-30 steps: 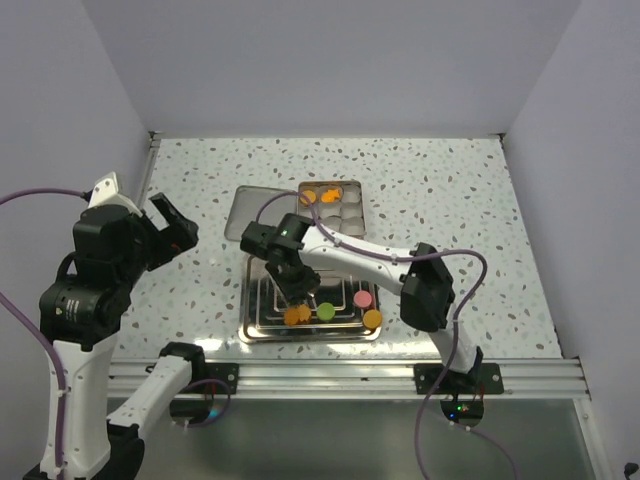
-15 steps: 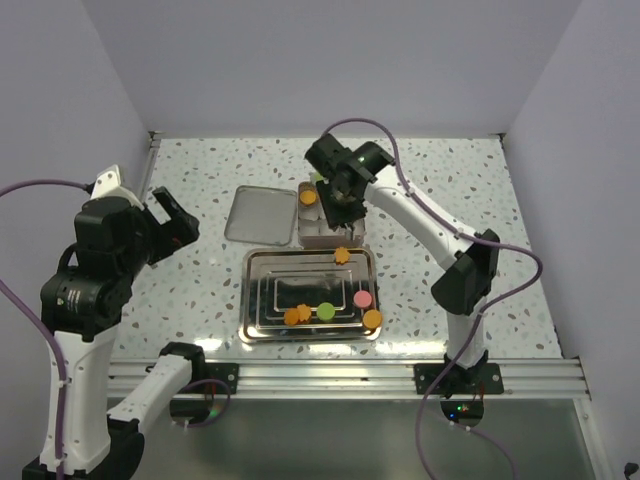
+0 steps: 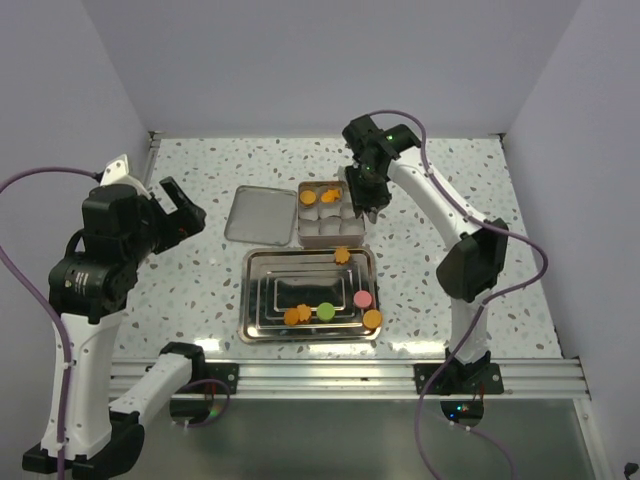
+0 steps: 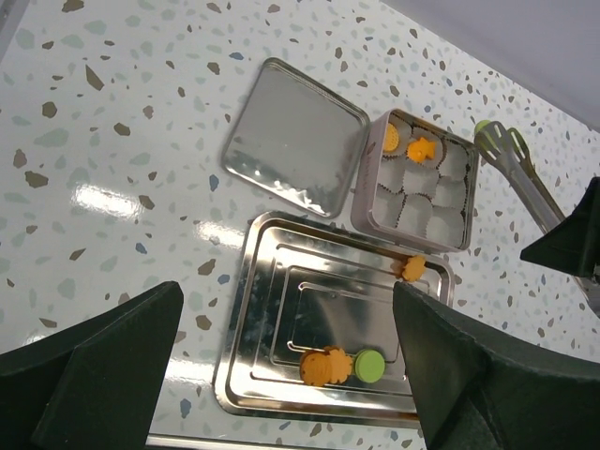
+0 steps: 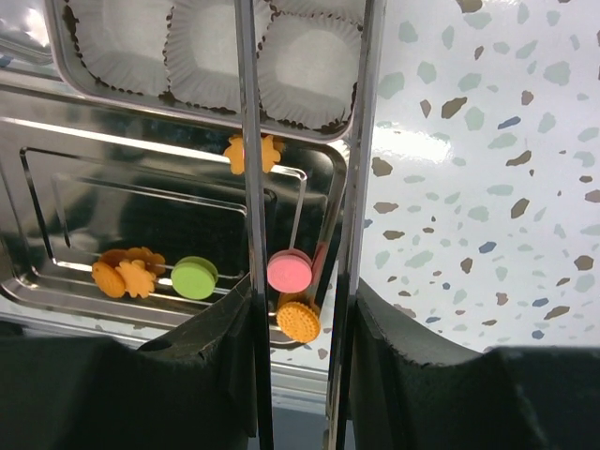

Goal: Pack the cookies

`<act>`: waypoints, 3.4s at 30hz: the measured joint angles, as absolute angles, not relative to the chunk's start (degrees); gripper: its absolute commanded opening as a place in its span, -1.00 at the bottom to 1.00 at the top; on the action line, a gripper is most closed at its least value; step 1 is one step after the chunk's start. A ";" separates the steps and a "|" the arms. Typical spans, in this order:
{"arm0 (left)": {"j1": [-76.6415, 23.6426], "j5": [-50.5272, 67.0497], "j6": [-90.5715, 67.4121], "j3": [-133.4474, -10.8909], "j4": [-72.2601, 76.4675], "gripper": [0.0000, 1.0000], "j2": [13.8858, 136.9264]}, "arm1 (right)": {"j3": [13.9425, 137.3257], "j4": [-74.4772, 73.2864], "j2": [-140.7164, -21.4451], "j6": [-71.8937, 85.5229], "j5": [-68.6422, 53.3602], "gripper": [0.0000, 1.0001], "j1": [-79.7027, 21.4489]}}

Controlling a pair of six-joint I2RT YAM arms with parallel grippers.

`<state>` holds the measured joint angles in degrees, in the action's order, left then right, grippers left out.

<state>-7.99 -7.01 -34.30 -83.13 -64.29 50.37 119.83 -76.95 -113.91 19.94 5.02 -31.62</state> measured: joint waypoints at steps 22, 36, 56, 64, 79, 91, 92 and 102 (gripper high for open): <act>-7.99 -6.68 -34.37 -83.13 -63.40 1.00 51.13 | 116.92 -76.79 -118.50 18.74 1.74 -0.15 -28.67; -7.99 -6.68 -34.33 -83.13 -63.40 1.00 51.16 | 118.61 -76.86 -119.66 18.06 1.72 -0.05 -27.33; -7.99 -5.13 -34.28 -80.25 -61.73 1.00 50.13 | 96.99 -76.93 -94.54 22.57 1.43 -0.06 -33.69; -7.99 -2.74 -34.30 -77.52 -60.42 1.00 49.39 | 81.12 -75.61 -85.34 29.95 -0.84 -0.06 -43.05; -7.99 -0.99 -34.30 -76.90 -60.47 1.00 48.10 | 74.41 -69.49 -85.93 35.48 -2.09 -0.06 -46.98; -7.99 -1.26 -34.24 -77.01 -60.73 1.00 47.92 | 74.61 -68.79 -91.68 34.96 -0.99 -0.07 -47.05; -7.99 -1.32 -34.22 -77.01 -60.73 1.00 47.90 | 74.65 -68.69 -91.94 34.94 -0.99 -0.07 -47.05; -7.99 -1.80 -33.43 -77.03 -60.69 1.00 48.16 | 76.51 -68.03 -95.92 34.24 -0.58 -0.08 -47.05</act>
<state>-7.99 -1.80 -33.43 -77.03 -60.69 48.16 76.51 -68.03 -95.92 34.24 -0.58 -47.05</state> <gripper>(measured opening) 0.997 0.469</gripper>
